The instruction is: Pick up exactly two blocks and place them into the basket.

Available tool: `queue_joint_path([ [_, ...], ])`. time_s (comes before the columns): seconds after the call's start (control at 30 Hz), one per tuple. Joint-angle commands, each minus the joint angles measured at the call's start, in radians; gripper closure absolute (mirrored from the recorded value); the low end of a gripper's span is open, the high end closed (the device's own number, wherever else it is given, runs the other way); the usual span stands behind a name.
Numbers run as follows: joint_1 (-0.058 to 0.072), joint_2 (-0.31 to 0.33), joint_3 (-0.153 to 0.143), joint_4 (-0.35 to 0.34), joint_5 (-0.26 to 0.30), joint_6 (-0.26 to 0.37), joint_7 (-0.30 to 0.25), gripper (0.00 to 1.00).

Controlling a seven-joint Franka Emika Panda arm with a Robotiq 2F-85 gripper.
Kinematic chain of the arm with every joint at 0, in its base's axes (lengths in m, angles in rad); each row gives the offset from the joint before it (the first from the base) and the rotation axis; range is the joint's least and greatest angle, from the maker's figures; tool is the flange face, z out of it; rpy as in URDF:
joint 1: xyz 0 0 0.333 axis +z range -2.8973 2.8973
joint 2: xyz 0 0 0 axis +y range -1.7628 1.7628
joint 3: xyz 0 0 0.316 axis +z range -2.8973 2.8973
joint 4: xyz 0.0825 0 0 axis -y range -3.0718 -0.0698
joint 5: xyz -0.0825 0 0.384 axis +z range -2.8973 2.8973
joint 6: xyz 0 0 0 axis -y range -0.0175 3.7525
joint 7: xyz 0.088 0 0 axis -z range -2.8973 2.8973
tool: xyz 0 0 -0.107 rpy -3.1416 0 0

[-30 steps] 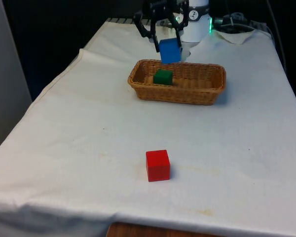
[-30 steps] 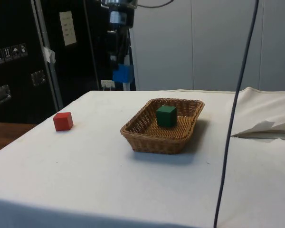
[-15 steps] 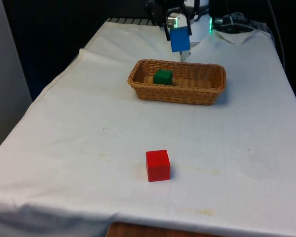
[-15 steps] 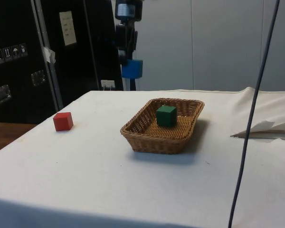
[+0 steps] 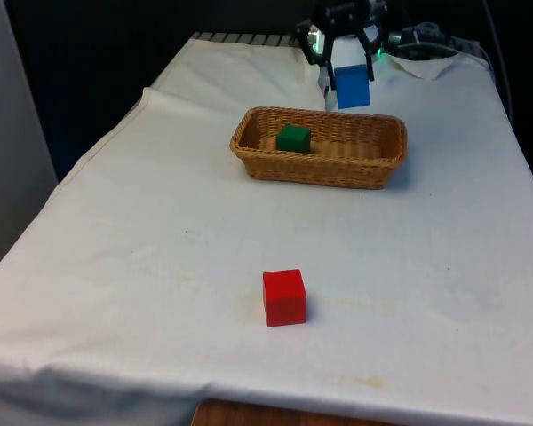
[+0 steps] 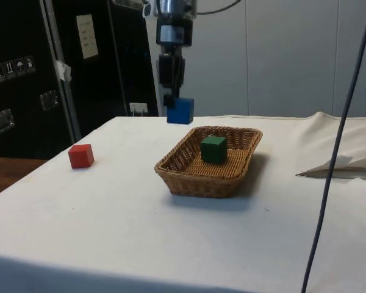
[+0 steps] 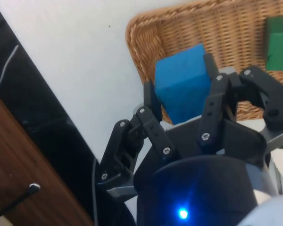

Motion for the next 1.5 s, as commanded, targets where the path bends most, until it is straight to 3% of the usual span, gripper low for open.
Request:
queue_joint_path([
  [0.0, 0.004, -0.008, 0.007, -0.029, -0.005, 0.035, 0.011, 0.98],
  [0.07, 0.003, -0.011, 0.016, -0.055, 0.0, 0.06, 0.007, 0.98],
  [0.1, 0.0, -0.004, 0.015, -0.041, 0.002, 0.04, 0.001, 0.98],
  [0.23, 0.003, -0.016, 0.033, -0.117, 0.012, 0.116, -0.007, 0.98],
  [0.37, 0.003, -0.012, 0.038, -0.153, 0.022, 0.151, -0.022, 0.98],
  [0.4, 0.0, -0.009, 0.037, -0.147, 0.008, 0.138, -0.013, 0.98],
  [0.6, 0.004, 0.011, 0.041, -0.196, 0.038, 0.196, -0.048, 0.98],
  [0.63, 0.0, 0.012, 0.039, -0.192, 0.016, 0.182, -0.034, 0.98],
  [0.7, 0.002, 0.031, 0.04, -0.204, 0.055, 0.212, -0.069, 0.98],
  [0.97, -0.002, 0.083, 0.039, -0.199, 0.117, 0.235, -0.13, 0.98],
  [1.0, -0.002, 0.085, 0.039, -0.198, 0.123, 0.236, -0.135, 0.95],
  [1.13, -0.002, 0.088, 0.038, -0.198, 0.136, 0.236, -0.144, 0.56],
  [1.17, -0.003, 0.088, 0.038, -0.199, 0.137, 0.236, -0.145, 0.37],
  [1.23, -0.002, 0.092, 0.036, -0.197, 0.122, 0.234, -0.135, 0.17],
  [1.27, -0.003, 0.089, 0.038, -0.199, 0.138, 0.236, -0.145, 0.17],
  [1.33, -0.003, 0.089, 0.038, -0.199, 0.138, 0.236, -0.145, 0.01],
  [1.47, -0.003, 0.09, 0.038, -0.199, 0.139, 0.236, -0.145, 0.0],
])
